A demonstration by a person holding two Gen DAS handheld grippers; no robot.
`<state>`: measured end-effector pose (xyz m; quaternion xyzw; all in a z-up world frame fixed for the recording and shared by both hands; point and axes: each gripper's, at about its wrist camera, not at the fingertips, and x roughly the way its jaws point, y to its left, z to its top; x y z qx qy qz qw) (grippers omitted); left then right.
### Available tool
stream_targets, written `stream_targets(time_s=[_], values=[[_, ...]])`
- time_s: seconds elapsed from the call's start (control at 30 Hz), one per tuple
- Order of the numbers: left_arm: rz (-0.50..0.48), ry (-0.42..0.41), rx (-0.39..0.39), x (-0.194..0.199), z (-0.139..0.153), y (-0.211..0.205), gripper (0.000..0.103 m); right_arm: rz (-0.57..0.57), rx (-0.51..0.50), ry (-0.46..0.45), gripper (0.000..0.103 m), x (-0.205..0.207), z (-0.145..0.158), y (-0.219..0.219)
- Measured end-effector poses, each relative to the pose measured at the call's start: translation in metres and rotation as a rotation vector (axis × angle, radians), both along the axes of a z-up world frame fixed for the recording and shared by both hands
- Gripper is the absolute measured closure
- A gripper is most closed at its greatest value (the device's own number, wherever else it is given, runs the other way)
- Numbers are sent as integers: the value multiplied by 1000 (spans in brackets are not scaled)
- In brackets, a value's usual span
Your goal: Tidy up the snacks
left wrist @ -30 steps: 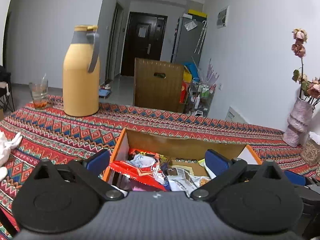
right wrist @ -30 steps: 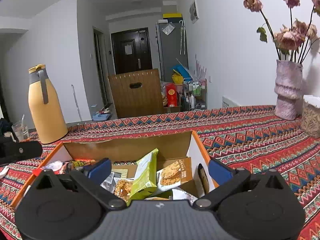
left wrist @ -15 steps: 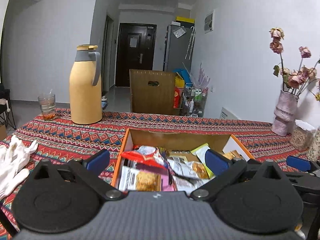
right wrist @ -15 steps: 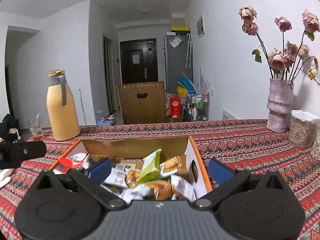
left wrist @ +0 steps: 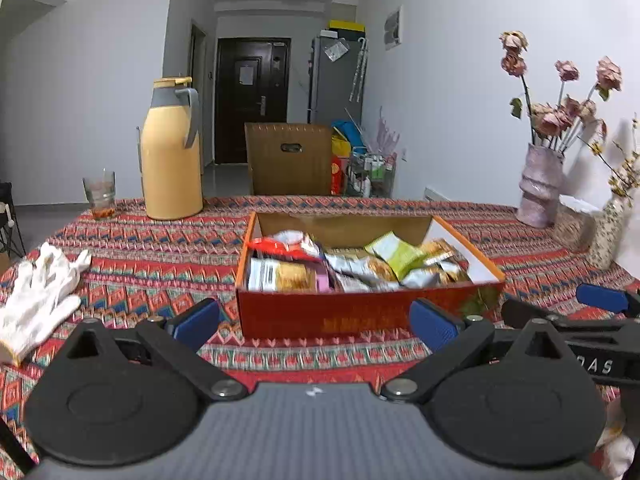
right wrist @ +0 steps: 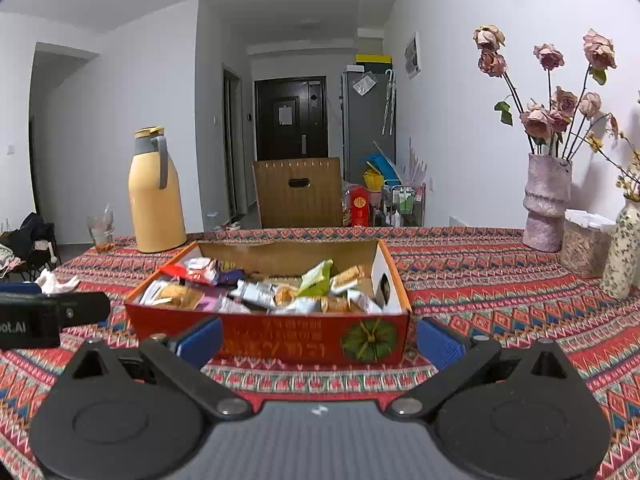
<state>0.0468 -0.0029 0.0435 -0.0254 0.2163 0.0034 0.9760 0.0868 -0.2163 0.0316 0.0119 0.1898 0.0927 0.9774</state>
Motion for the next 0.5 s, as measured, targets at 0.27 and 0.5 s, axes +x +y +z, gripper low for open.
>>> stream_targets(time_s=[0.27, 0.5], values=[[-2, 71, -9, -27, -31, 4, 0, 1, -16, 58, 0, -32, -21, -4], [8, 120, -29, -41, -52, 13, 0, 0, -16, 119, 0, -47, -39, -10]])
